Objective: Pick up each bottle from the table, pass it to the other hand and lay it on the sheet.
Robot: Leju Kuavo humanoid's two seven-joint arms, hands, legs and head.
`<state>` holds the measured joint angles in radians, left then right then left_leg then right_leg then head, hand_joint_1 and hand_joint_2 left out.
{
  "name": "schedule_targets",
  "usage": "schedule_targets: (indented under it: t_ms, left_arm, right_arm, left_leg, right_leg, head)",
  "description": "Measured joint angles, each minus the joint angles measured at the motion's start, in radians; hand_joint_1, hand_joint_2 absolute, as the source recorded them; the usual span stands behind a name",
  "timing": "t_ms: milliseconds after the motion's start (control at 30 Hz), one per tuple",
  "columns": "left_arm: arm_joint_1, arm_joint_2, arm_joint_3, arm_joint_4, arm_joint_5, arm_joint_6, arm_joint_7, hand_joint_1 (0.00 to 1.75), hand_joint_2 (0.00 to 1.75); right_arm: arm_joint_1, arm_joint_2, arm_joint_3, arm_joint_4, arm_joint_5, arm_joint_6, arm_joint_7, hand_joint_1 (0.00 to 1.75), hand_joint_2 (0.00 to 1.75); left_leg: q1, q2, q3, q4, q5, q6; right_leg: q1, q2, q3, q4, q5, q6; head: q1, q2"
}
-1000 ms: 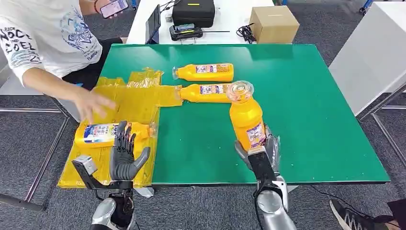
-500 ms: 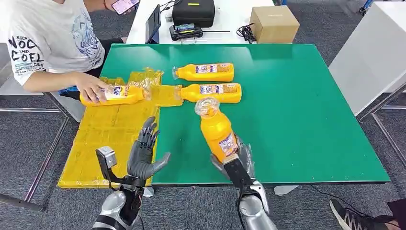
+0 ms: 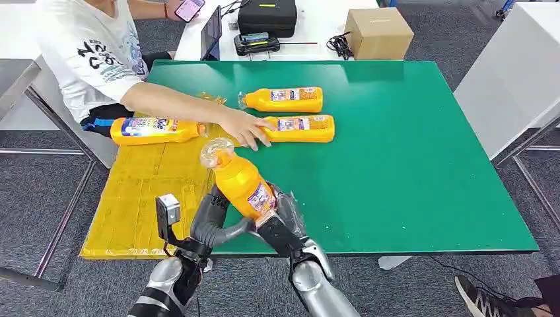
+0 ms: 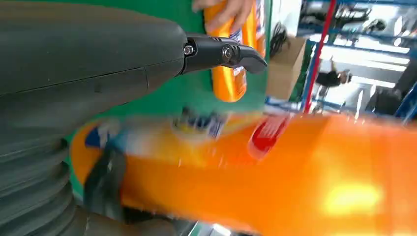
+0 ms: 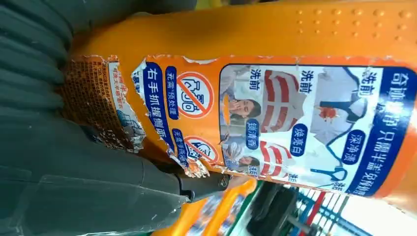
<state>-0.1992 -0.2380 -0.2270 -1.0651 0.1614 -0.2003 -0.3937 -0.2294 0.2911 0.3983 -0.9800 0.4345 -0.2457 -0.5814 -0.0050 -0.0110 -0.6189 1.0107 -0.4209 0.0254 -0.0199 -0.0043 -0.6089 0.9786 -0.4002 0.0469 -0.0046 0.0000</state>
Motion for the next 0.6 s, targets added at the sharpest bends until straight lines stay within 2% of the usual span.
schedule_targets:
  t_ms: [367, 600]
  left_arm:
    - [-0.001, 0.003, 0.005, 0.045, 0.226, -0.184, 0.082, 0.0, 1.75]
    - [0.0, 0.01, 0.011, 0.069, 0.246, -0.196, 0.089, 0.0, 1.75]
  right_arm:
    - [-0.052, 0.015, 0.058, 0.117, -0.005, 0.004, -0.005, 1.75, 1.75]
    - [-0.065, 0.016, 0.069, 0.159, -0.001, 0.009, -0.006, 1.75, 1.75]
  left_leg:
    - [0.0, 0.0, 0.0, 0.0, 0.0, 0.0]
    - [0.0, 0.0, 0.0, 0.0, 0.0, 0.0]
  right_leg:
    - [0.0, 0.0, 0.0, 0.0, 0.0, 0.0]
    - [0.0, 0.0, 0.0, 0.0, 0.0, 0.0]
  head:
    - [0.0, 0.0]
    - [0.0, 0.0]
